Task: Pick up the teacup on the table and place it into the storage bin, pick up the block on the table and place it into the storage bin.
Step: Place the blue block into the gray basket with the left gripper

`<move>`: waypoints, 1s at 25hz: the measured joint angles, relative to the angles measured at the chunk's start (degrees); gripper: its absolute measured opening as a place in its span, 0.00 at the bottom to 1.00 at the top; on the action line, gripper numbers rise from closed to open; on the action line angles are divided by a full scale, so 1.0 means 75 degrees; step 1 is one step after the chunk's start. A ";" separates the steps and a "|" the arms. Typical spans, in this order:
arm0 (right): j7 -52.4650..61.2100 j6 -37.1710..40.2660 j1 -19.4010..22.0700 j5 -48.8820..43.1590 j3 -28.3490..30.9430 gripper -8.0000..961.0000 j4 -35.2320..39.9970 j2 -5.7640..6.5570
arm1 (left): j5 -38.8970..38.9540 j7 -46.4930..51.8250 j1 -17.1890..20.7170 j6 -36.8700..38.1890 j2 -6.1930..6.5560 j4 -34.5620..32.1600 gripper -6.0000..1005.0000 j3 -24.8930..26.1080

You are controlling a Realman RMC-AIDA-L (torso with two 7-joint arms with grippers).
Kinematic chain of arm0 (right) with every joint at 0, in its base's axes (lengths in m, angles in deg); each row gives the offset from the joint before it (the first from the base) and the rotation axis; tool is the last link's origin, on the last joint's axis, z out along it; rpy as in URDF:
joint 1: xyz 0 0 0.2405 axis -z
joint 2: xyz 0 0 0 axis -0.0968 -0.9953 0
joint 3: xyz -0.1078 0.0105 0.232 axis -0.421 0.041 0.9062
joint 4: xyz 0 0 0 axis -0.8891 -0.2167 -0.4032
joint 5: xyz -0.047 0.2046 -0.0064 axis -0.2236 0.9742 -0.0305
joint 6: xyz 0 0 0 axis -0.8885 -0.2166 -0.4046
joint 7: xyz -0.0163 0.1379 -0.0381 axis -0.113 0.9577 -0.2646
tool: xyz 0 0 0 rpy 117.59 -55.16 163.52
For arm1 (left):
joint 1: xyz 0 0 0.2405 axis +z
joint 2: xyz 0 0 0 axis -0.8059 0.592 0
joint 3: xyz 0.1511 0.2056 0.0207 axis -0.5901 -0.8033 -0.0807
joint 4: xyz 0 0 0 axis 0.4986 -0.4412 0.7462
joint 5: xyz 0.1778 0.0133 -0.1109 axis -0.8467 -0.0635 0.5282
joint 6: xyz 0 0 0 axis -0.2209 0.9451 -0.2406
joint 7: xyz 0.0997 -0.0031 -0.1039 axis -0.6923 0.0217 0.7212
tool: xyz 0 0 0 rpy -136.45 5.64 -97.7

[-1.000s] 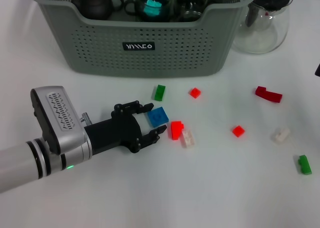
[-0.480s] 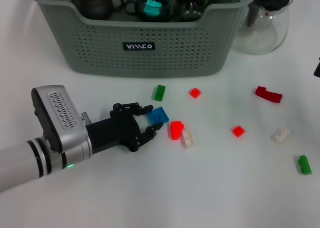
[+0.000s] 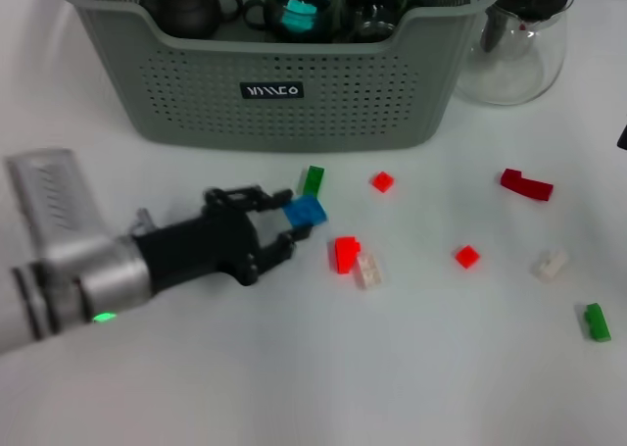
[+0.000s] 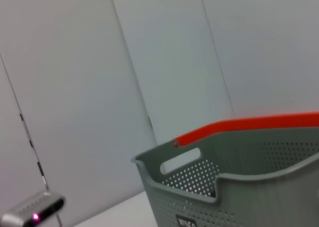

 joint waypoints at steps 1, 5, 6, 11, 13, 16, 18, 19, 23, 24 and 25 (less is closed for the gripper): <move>0.0001 0.0018 0.0000 0.0002 0.0004 0.54 0.0005 0.0001 | -0.0066 0.0521 0.0139 0.0472 0.0017 -0.0443 0.43 -0.0009; 0.0003 0.0111 0.0000 0.0018 0.0022 0.54 0.0031 0.0012 | -0.0170 0.2071 0.0564 0.2434 0.0102 -0.2018 0.45 0.0067; 0.0002 0.0118 0.0000 0.0021 0.0024 0.54 0.0033 0.0014 | -0.0134 0.2364 0.0594 0.2917 0.0147 -0.2308 0.45 0.0131; -0.0040 0.0064 -0.0025 0.0005 0.0007 0.54 0.0009 0.0000 | 0.0353 0.3716 0.0166 0.4754 0.0309 -0.3187 0.46 0.0754; -0.0044 0.0060 -0.0032 0.0000 -0.0016 0.54 0.0004 -0.0004 | 0.0670 0.4261 -0.0131 0.4953 0.0348 -0.3515 0.47 0.0833; -0.0046 0.0061 -0.0035 -0.0003 -0.0031 0.54 0.0024 -0.0014 | 0.1123 0.5502 -0.0799 0.4666 0.0477 -0.4300 0.48 0.0835; -0.0047 0.0069 -0.0035 -0.0003 -0.0034 0.54 0.0026 -0.0015 | 0.1176 0.6474 -0.1313 0.4109 0.0616 -0.4868 0.49 0.0747; -0.0048 0.0076 -0.0034 -0.0003 -0.0037 0.54 0.0024 -0.0018 | 0.1138 0.6857 -0.1497 0.3795 0.0681 -0.5051 0.49 0.0665; -0.0049 0.0101 -0.0021 -0.0003 -0.0046 0.54 0.0012 -0.0027 | 0.0665 0.8919 -0.2295 0.1807 0.1089 -0.5688 0.50 -0.0445; -0.0052 0.0103 -0.0017 -0.0003 -0.0046 0.54 0.0007 -0.0029 | 0.0098 0.9858 -0.2642 0.0758 0.1264 -0.5759 0.50 -0.1254; -0.0055 0.0103 -0.0013 -0.0003 -0.0046 0.54 0.0004 -0.0033 | 0.0098 0.9858 -0.2642 0.0758 0.1264 -0.5759 0.51 -0.1254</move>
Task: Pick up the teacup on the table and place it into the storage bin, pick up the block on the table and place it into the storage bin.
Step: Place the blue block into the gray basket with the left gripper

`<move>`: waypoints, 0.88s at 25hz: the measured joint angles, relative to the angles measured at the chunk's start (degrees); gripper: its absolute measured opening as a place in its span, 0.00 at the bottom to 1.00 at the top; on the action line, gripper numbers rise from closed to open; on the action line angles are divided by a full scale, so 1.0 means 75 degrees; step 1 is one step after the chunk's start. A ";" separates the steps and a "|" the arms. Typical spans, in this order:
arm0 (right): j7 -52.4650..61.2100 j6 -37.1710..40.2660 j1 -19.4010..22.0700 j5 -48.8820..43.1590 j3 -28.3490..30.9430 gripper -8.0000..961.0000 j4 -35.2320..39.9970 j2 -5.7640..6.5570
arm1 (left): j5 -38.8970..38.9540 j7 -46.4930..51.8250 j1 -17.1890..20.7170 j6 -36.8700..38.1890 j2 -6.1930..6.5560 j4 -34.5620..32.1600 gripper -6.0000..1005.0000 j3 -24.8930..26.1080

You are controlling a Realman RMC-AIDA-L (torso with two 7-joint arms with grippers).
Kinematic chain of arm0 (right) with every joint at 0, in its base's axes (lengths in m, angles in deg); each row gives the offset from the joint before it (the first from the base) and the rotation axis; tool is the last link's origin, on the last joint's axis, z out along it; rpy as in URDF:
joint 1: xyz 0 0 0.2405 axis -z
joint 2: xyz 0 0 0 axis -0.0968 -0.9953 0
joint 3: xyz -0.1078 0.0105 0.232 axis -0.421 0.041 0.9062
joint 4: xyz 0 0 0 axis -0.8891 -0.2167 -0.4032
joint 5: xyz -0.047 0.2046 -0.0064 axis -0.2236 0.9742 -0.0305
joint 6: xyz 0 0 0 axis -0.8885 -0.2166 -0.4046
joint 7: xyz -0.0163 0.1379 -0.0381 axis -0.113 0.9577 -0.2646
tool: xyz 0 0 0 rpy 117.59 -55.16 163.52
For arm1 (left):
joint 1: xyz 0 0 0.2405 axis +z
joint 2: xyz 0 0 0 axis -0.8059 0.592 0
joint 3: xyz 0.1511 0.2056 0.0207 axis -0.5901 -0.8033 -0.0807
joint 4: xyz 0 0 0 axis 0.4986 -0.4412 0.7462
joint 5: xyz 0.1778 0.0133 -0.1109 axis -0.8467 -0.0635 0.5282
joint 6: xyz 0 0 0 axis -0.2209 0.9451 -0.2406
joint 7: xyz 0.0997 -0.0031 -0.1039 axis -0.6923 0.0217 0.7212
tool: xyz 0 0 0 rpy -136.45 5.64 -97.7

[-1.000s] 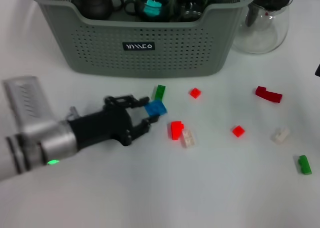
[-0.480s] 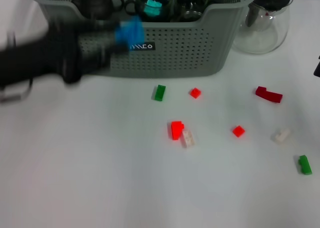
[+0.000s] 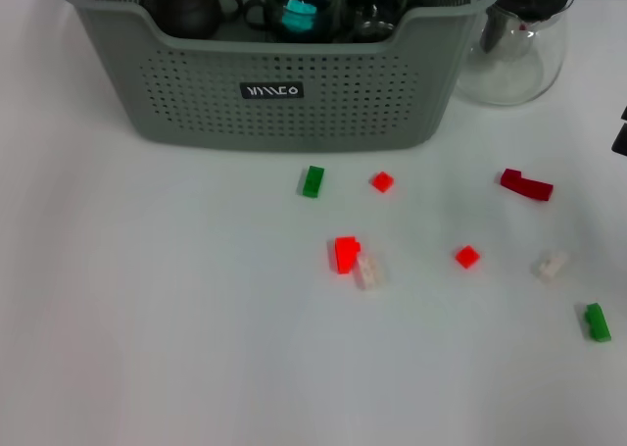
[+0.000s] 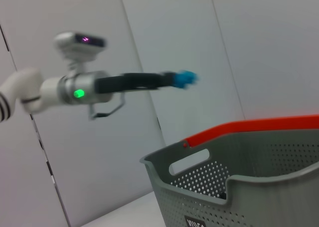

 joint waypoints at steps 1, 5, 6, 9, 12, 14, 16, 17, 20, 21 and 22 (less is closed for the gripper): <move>-0.0003 0.0001 -0.0001 0.0000 -0.0002 0.54 -0.0002 -0.0003 | -0.0261 0.0286 -0.0108 -0.0344 0.0032 0.0002 0.51 -0.0270; -0.0009 0.0001 -0.0004 0.0001 -0.0002 0.54 -0.0005 -0.0017 | -0.2306 0.1873 -0.0749 -0.2165 -0.0043 0.0216 0.52 -0.1748; -0.0008 -0.0004 -0.0012 0.0001 -0.0003 0.54 -0.0007 -0.0023 | -0.2957 0.2244 -0.0959 -0.2586 -0.0146 0.0396 0.52 -0.2074; -0.0006 -0.0021 -0.0032 0.0001 -0.0001 0.54 -0.0007 -0.0037 | -0.3891 0.2763 -0.1345 -0.3126 -0.0349 0.0827 0.53 -0.2455; 0.0003 -0.0025 -0.0054 -0.0003 -0.0001 0.54 -0.0007 -0.0047 | -0.4785 0.3213 -0.1752 -0.3602 -0.0561 0.1333 0.54 -0.2565; 0.0005 -0.0025 -0.0052 -0.0006 -0.0001 0.54 -0.0008 -0.0047 | -0.5302 0.3472 -0.1953 -0.3873 -0.0675 0.1622 0.55 -0.2601; 0.0004 -0.0024 -0.0040 -0.0008 -0.0002 0.54 -0.0008 -0.0047 | -0.5624 0.3625 -0.2057 -0.4015 -0.0753 0.1769 0.55 -0.2595; 0.0004 -0.0024 -0.0030 -0.0009 -0.0001 0.54 -0.0007 -0.0047 | -0.5658 0.3640 -0.2067 -0.4030 -0.0780 0.1768 0.56 -0.2578; 0.0003 -0.0042 -0.0007 -0.0011 -0.0001 0.54 -0.0008 -0.0047 | -0.5572 0.3708 -0.1969 -0.4014 -0.0833 0.1485 0.57 -0.2466; 0.0001 -0.0041 -0.0002 -0.0012 -0.0001 0.54 -0.0007 -0.0046 | -0.5464 0.3720 -0.1875 -0.3952 -0.0853 0.1286 0.57 -0.2402; -0.0001 -0.0041 0.0001 -0.0012 -0.0001 0.54 -0.0008 -0.0046 | -0.5287 0.3708 -0.1733 -0.3862 -0.0886 0.0998 0.57 -0.2319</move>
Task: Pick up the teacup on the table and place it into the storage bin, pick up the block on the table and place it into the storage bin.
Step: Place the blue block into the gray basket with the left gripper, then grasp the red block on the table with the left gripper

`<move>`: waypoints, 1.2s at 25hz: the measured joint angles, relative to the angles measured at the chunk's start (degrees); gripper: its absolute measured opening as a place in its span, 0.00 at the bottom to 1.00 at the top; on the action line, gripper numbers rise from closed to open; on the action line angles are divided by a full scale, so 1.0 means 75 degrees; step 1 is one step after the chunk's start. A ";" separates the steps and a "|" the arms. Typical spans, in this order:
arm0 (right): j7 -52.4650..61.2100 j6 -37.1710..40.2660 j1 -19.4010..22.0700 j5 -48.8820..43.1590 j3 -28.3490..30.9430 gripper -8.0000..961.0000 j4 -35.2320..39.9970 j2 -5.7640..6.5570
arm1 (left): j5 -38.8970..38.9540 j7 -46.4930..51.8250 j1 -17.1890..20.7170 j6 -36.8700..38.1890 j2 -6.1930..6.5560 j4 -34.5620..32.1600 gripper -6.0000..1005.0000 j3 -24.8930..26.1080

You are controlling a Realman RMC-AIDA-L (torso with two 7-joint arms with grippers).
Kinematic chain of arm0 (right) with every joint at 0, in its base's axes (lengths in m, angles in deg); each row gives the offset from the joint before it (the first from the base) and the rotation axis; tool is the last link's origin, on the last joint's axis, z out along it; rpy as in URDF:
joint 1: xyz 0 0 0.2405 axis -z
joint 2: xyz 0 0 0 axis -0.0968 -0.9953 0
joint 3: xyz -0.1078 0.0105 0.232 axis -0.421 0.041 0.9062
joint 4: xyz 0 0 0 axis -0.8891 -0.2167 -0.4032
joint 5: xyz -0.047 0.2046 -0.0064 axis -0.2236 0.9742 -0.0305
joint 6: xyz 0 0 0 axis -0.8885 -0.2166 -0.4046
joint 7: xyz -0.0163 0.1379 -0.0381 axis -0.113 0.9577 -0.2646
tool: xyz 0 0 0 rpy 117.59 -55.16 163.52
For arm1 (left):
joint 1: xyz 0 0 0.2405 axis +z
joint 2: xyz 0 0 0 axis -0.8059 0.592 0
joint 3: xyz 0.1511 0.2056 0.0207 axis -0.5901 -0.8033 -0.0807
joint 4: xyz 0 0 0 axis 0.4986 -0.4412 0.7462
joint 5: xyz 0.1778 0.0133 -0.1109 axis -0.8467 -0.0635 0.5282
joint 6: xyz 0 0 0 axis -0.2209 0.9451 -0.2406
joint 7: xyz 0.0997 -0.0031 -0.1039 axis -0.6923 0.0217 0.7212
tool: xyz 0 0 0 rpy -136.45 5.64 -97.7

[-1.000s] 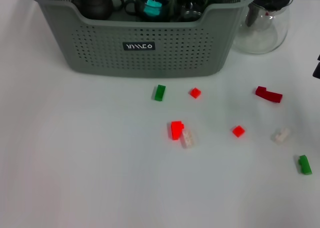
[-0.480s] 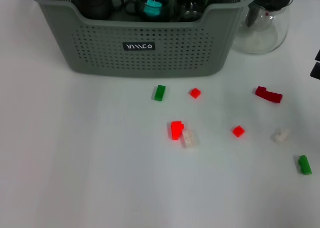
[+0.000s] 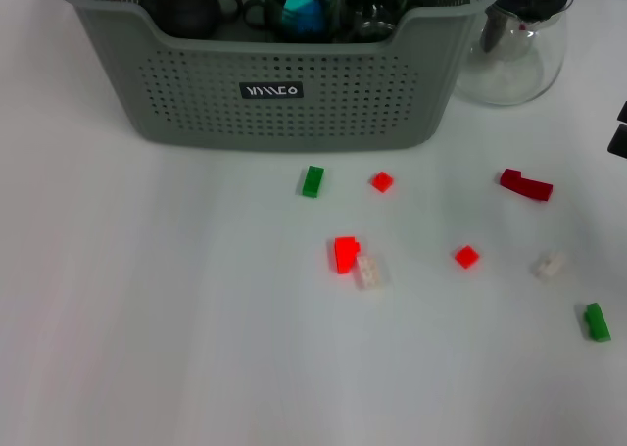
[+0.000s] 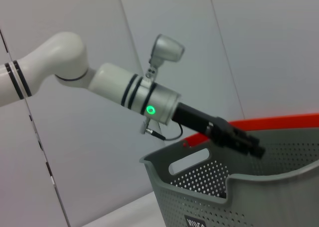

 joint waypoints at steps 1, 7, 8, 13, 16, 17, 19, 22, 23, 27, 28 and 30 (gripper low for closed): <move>-0.0003 0.0003 0.0003 -0.0001 -0.0001 0.54 0.0000 -0.0001 | 0.0577 -0.0054 0.0447 0.0212 -0.0081 -0.0762 0.58 0.0114; -0.0008 -0.0008 -0.0004 0.0001 -0.0001 0.54 -0.0001 -0.0012 | 0.3956 -0.1628 0.2413 0.1238 -0.0341 -0.3041 0.58 0.0181; -0.0008 -0.0010 -0.0015 0.0000 -0.0001 0.54 0.0000 -0.0013 | 0.4643 -0.2145 0.2845 0.1592 -0.0399 -0.3340 0.58 0.0204; 0.0047 -0.0009 -0.0064 0.0001 0.0000 0.54 0.0000 -0.0023 | 0.6932 -0.4621 0.4118 0.4369 -0.0442 -0.3195 0.57 0.1018; 0.0187 -0.0022 -0.0100 -0.0046 -0.0001 0.54 0.0009 -0.0024 | 0.7063 -0.6224 0.4264 0.5930 -0.0403 -0.1778 0.57 0.2065; 0.0261 -0.0033 -0.0111 -0.0066 0.0000 0.54 0.0027 -0.0019 | 0.6917 -0.6627 0.4291 0.6166 -0.0382 -0.1399 0.57 0.2306; 0.0461 -0.0069 -0.0122 -0.0082 -0.0001 0.54 0.0060 0.0012 | 0.6576 -0.7454 0.4385 0.6452 -0.0368 -0.0743 0.57 0.2657; 0.0800 -0.0130 -0.0168 -0.0086 -0.0001 0.54 0.0072 0.0093 | 0.5889 -0.8783 0.4621 0.6467 -0.0408 0.0025 0.57 0.2825; 0.0902 -0.0132 -0.0178 -0.0088 -0.0001 0.54 0.0072 0.0130 | 0.5626 -0.9240 0.4673 0.6385 -0.0423 0.0325 0.57 0.2838; 0.1231 -0.0139 -0.0209 -0.0097 -0.0048 0.54 0.0086 0.0286 | 0.4817 -1.0594 0.4611 0.5886 -0.0401 0.1612 0.57 0.2803; 0.1297 -0.0139 -0.0221 -0.0101 -0.0086 0.54 0.0091 0.0313 | 0.4641 -1.0982 0.4567 0.5658 -0.0396 0.1924 0.57 0.2761; 0.1383 -0.0139 -0.0241 -0.0105 -0.0159 0.54 0.0095 0.0350 | 0.4460 -1.1573 0.4479 0.5247 -0.0402 0.2389 0.57 0.2663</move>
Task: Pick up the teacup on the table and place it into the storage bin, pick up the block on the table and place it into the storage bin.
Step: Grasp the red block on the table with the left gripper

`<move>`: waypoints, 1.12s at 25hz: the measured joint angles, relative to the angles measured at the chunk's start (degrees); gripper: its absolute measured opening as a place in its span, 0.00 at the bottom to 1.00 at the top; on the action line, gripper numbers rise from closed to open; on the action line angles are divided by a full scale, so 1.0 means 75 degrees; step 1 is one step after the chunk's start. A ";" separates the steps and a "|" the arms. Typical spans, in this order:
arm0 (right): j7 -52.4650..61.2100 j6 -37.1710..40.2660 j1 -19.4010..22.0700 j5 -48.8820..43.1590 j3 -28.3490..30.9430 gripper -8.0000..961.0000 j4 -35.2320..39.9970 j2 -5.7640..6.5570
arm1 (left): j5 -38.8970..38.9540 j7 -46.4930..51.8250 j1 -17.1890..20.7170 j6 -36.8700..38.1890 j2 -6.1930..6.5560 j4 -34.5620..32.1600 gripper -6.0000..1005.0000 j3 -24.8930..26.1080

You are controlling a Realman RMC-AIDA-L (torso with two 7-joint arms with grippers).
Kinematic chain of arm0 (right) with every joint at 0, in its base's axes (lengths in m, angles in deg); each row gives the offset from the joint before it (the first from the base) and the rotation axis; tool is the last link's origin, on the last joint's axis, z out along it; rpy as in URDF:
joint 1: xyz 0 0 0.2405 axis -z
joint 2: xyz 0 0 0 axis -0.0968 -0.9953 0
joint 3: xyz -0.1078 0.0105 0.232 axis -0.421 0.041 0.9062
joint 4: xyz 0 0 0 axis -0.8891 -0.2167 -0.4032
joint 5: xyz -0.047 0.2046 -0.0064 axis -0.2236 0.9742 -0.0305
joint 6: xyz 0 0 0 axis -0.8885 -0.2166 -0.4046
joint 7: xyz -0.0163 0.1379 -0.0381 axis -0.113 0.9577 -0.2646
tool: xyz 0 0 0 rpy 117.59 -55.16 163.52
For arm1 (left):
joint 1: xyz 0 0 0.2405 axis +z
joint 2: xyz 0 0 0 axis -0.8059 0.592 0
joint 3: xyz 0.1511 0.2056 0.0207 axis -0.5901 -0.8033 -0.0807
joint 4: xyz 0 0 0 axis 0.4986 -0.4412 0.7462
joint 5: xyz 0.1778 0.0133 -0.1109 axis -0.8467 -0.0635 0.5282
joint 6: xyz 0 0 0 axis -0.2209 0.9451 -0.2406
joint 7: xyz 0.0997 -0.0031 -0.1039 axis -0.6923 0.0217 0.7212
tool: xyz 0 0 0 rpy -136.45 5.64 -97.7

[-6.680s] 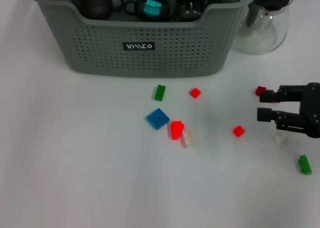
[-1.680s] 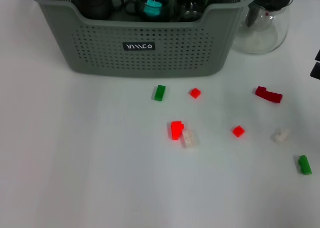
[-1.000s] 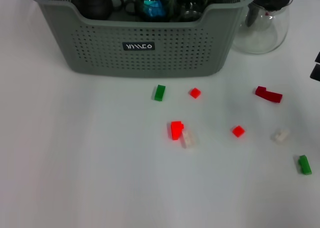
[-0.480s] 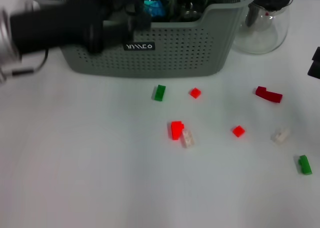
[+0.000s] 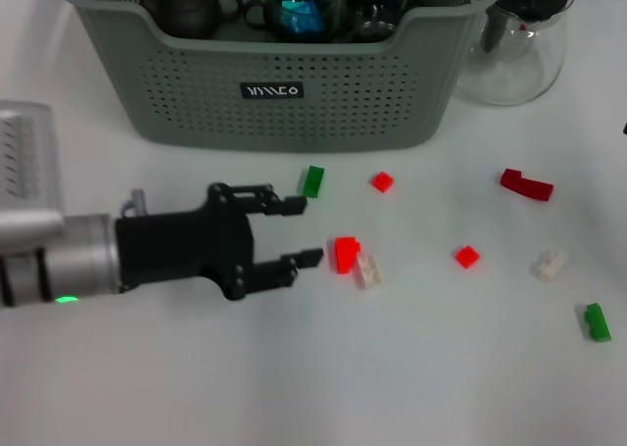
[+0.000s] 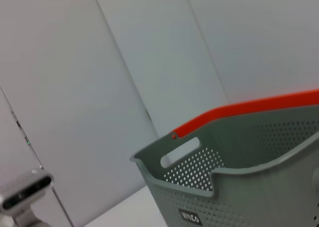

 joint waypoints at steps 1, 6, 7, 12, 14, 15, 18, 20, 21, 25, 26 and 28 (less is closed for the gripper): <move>0.0014 -0.0003 -0.0006 0.0000 -0.0024 0.54 0.0000 0.0006 | -0.0046 -0.0282 -0.0058 -0.0234 -0.0004 0.0237 0.57 -0.0051; 0.0022 -0.0096 -0.0041 -0.0140 -0.0043 0.54 0.0000 -0.0002 | -0.0059 -0.1013 -0.0476 -0.1424 -0.0010 0.1351 0.57 -0.0218; 0.0022 -0.0105 -0.0049 -0.0171 -0.0043 0.54 0.0000 -0.0004 | -0.0056 -0.1147 -0.0547 -0.1677 -0.0017 0.1525 0.57 -0.0226; 0.0026 -0.0140 -0.0060 -0.0211 -0.0041 0.54 -0.0001 -0.0014 | -0.0005 -0.1637 -0.0759 -0.2219 -0.0029 0.1988 0.58 -0.0226; 0.0021 -0.0158 -0.0061 -0.0213 -0.0041 0.54 -0.0001 -0.0019 | -0.0003 -0.1757 -0.0853 -0.2363 -0.0037 0.2117 0.58 -0.0215; 0.0014 -0.0166 -0.0062 -0.0213 -0.0041 0.54 -0.0001 -0.0024 | -0.0001 -0.1790 -0.0897 -0.2424 -0.0040 0.2173 0.58 -0.0208; 0.0000 -0.0178 -0.0063 -0.0214 -0.0041 0.54 -0.0001 -0.0032 | 0.0009 -0.1839 -0.1072 -0.2663 -0.0040 0.2385 0.58 -0.0194; -0.0001 -0.0180 -0.0063 -0.0214 -0.0041 0.54 -0.0001 -0.0033 | 0.0010 -0.1884 -0.1173 -0.2871 -0.0040 0.2528 0.58 -0.0189; -0.0002 -0.0180 -0.0063 -0.0213 -0.0041 0.54 -0.0001 -0.0033 | 0.0010 -0.1906 -0.1218 -0.2960 -0.0040 0.2587 0.58 -0.0189; -0.0011 -0.0185 -0.0047 -0.0213 -0.0041 0.54 -0.0001 -0.0034 | 0.0009 -0.1962 -0.1349 -0.3278 -0.0040 0.2779 0.58 -0.0218; -0.0015 -0.0186 -0.0042 -0.0213 -0.0041 0.54 -0.0001 -0.0034 | 0.0009 -0.1991 -0.1374 -0.3332 -0.0040 0.2823 0.58 -0.0224; -0.0018 -0.0186 -0.0041 -0.0212 -0.0041 0.54 -0.0001 -0.0035 | 0.0005 -0.2042 -0.1394 -0.3381 -0.0040 0.2880 0.58 -0.0226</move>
